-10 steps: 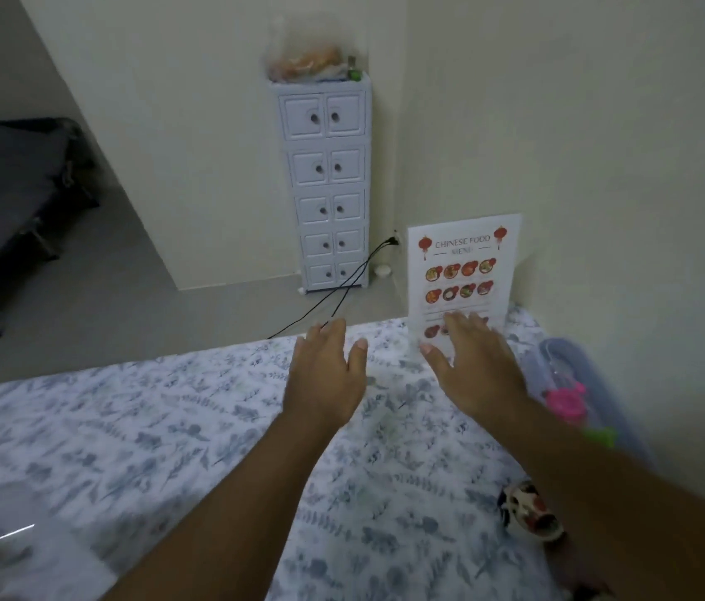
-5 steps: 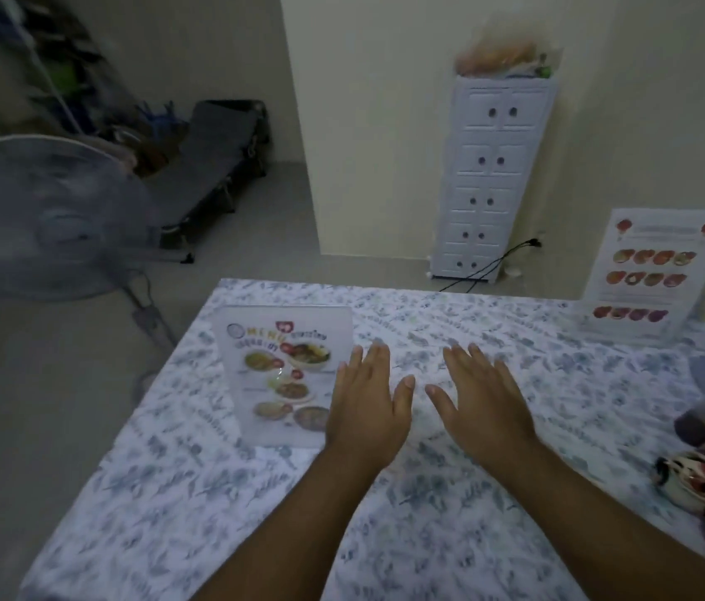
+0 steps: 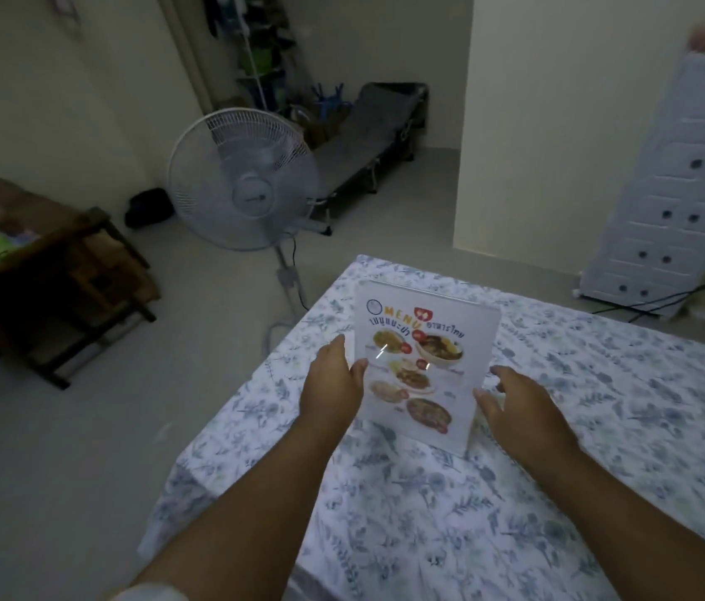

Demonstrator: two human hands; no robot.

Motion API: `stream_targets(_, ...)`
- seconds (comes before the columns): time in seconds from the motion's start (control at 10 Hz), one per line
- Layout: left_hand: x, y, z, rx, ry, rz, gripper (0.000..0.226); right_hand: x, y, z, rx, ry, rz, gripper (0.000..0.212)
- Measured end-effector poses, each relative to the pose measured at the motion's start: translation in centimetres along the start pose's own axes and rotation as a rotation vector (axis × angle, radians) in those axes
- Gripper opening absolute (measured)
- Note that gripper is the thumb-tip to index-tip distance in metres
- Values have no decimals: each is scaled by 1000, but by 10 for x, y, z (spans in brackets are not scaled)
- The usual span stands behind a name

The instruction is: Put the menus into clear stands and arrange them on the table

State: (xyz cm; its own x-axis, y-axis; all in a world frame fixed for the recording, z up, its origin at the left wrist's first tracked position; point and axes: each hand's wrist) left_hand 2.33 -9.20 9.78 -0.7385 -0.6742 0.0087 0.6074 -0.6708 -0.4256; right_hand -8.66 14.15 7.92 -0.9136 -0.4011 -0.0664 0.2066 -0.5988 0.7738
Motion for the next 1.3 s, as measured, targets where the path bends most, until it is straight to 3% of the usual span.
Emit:
stream_targets(0.1, 32, 11, -4, -20, 70, -16, 50, 11, -1, -12, 67, -20, 17, 14)
stream_targets(0.2, 91, 29, -18, -178, 141, -113, 28, 38, 2, -32, 194, -115, 26, 28)
stream_targets(0.3, 137, 40, -22, -327, 164, -135, 30, 66, 14, -44, 260, -172, 16, 30)
stream_targets(0.4, 220, 47, -22, -494, 220, -166, 28, 130, 40, -67, 339, -250, -13, 18)
stream_targets(0.6, 348, 32, -30, -551, 233, -208, 27, 242, 65, -92, 417, -381, -64, 14)
stream_targets(0.8, 416, 17, -45, -546, 212, -201, 32, 308, 68, -108, 385, -395, -45, 16)
stream_targets(1.1, 416, 16, -52, -480, 89, -248, 34, 311, 61, -118, 379, -438, 27, 13)
stream_targets(1.3, 395, 5, -33, -262, 23, -223, 37, 301, 75, -93, 276, -315, -60, 16)
Point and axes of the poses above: each hand's wrist, its own x-axis towards the middle knuckle, its own z-axis out of the back of the hand, y = z × x, and after that the axes turned 14 degrees about x, right-handed
